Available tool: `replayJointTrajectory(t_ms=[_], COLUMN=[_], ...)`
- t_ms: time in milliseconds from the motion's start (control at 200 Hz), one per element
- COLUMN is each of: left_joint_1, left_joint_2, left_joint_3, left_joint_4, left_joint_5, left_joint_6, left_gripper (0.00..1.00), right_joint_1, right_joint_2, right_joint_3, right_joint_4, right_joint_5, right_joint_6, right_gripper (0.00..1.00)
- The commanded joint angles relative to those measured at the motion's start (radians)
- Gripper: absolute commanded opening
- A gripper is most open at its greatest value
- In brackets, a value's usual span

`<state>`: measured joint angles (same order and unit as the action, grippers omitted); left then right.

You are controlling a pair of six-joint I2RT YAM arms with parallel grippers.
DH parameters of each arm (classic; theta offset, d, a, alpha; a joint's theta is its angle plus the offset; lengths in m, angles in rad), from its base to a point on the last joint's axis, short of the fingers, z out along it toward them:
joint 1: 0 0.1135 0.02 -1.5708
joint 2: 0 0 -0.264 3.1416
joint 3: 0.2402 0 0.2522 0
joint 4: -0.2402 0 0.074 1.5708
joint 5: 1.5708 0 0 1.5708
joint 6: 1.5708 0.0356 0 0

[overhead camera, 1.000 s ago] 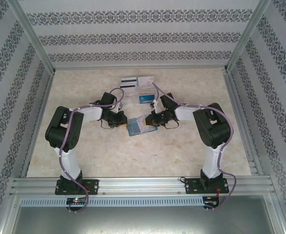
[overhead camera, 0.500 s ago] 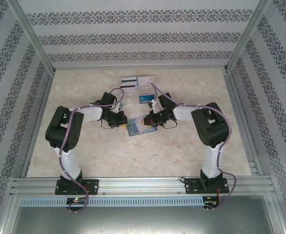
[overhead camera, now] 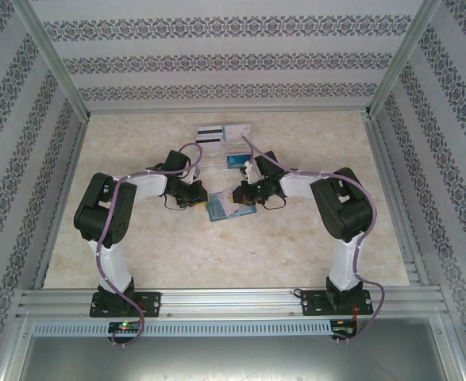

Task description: Put the credit cards into the card holder

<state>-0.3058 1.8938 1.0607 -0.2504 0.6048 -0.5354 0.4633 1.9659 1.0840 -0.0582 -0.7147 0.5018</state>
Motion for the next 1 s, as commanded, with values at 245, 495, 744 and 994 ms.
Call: replayJointTrajectory(t_ms=[245, 495, 744, 994], left_joint_1=[-0.06, -0.063, -0.069, -0.069], left_joint_2=[0.046, 0.043, 0.04, 0.039], left_joint_3=[-0.014, -0.011, -0.005, -0.004], left_joint_4=[0.059, 0.065, 0.05, 0.049], left_joint_5=[0.029, 0.028, 0.023, 0.019], left_joint_6=[-0.012, -0.015, -0.006, -0.001], left_gripper=[0.11, 0.11, 0.11, 0.1], right_joint_1=[0.078, 0.113, 0.145, 0.12], right_joint_2=[0.006, -0.013, -0.011, -0.13], right_joint_3=[-0.039, -0.063, -0.058, -0.027], right_joint_4=[0.062, 0.079, 0.053, -0.148], right_joint_5=[0.104, 0.131, 0.187, 0.305], right_joint_6=[0.054, 0.141, 0.132, 0.0], right_gripper=[0.0, 0.0, 0.07, 0.37])
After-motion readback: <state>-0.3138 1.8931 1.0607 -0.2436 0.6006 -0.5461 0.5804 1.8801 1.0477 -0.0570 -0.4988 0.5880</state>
